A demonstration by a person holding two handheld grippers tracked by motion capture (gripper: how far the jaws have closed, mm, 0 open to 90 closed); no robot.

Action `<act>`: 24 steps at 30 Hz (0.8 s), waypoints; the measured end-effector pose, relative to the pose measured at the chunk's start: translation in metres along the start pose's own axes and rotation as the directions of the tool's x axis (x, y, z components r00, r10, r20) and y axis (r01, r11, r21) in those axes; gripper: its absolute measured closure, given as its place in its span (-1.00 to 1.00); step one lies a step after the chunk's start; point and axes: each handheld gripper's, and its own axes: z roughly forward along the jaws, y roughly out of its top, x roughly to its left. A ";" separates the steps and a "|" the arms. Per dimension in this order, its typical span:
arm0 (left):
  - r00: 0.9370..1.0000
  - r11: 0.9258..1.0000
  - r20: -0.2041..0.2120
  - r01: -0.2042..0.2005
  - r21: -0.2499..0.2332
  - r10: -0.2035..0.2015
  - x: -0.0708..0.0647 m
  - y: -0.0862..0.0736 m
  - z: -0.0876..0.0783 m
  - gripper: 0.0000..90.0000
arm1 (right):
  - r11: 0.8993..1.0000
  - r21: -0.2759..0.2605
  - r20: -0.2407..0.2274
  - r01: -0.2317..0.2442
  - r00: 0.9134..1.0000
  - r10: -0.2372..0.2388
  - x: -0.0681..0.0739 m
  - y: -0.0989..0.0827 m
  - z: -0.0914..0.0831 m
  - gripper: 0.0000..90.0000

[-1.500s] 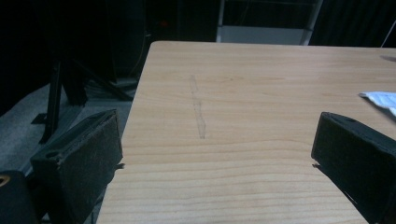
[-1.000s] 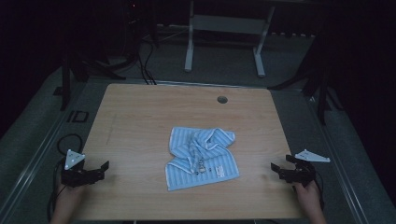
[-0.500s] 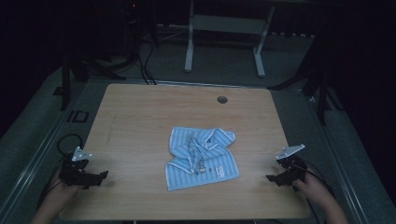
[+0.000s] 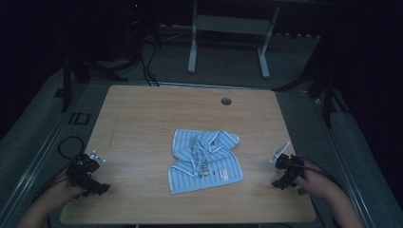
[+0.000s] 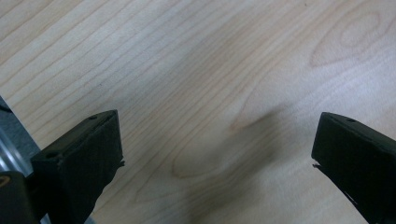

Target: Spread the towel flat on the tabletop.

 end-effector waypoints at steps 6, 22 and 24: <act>0.997 0.991 0.017 -0.071 0.111 0.069 -0.008 0.012 -0.001 -0.95 | 0.989 0.141 -0.067 0.036 0.997 -0.026 0.002 0.010 -0.001 -0.64; 0.990 0.959 0.058 -0.137 0.249 0.126 -0.020 0.021 0.008 -0.95 | 0.939 0.334 -0.108 0.077 0.993 -0.043 0.001 0.013 0.002 -0.68; 0.990 0.958 0.064 -0.141 0.250 0.129 -0.020 0.022 0.008 -0.95 | 0.937 0.336 -0.112 0.095 0.992 -0.060 0.002 0.013 0.002 -0.65</act>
